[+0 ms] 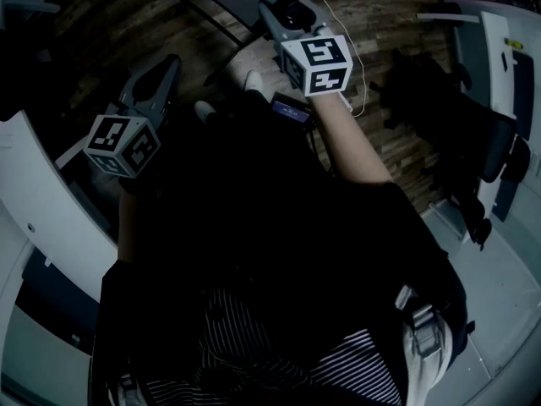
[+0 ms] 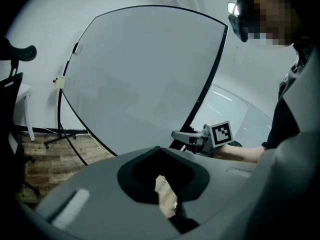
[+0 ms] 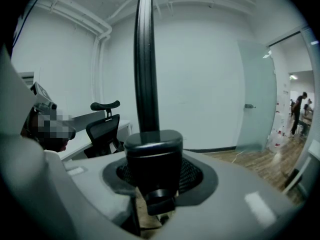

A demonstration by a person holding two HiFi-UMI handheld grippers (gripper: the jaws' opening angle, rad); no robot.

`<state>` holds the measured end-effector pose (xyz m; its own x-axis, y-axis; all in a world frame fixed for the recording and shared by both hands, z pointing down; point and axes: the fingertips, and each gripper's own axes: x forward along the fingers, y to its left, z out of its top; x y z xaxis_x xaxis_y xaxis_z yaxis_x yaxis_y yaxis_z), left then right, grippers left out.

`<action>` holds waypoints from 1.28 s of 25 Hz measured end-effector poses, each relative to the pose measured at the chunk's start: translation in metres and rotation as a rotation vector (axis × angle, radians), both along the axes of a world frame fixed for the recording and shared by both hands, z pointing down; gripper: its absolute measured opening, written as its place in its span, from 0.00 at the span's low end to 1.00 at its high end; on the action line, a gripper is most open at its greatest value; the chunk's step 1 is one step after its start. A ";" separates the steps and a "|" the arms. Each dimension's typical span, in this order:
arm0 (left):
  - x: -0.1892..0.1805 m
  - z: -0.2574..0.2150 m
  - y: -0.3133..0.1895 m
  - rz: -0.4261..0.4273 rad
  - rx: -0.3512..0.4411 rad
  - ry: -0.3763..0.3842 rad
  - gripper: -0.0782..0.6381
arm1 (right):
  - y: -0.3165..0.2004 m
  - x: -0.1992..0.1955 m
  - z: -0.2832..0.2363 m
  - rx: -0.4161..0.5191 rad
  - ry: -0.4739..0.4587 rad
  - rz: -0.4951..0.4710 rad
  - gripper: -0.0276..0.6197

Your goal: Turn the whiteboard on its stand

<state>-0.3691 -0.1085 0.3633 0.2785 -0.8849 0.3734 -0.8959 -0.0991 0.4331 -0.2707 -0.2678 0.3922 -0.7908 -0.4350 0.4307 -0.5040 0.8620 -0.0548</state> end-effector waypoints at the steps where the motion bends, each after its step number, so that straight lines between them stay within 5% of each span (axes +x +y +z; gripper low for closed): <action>1: -0.001 0.001 0.001 0.000 0.003 0.002 0.11 | 0.008 -0.002 0.000 0.002 0.000 -0.001 0.30; 12: -0.026 -0.005 0.044 -0.041 0.032 -0.012 0.11 | 0.082 -0.057 0.002 -0.015 0.016 -0.094 0.31; 25: -0.043 -0.010 0.046 -0.069 0.042 -0.029 0.11 | 0.025 -0.083 0.004 -0.006 -0.013 -0.060 0.31; 32: -0.037 -0.018 0.021 -0.085 0.048 -0.036 0.11 | -0.002 -0.054 0.003 -0.020 -0.005 -0.080 0.31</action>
<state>-0.4060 -0.0873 0.3454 0.1891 -0.9218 0.3383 -0.9168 -0.0423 0.3970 -0.3244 -0.2695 0.3949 -0.8247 -0.3619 0.4346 -0.4334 0.8981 -0.0745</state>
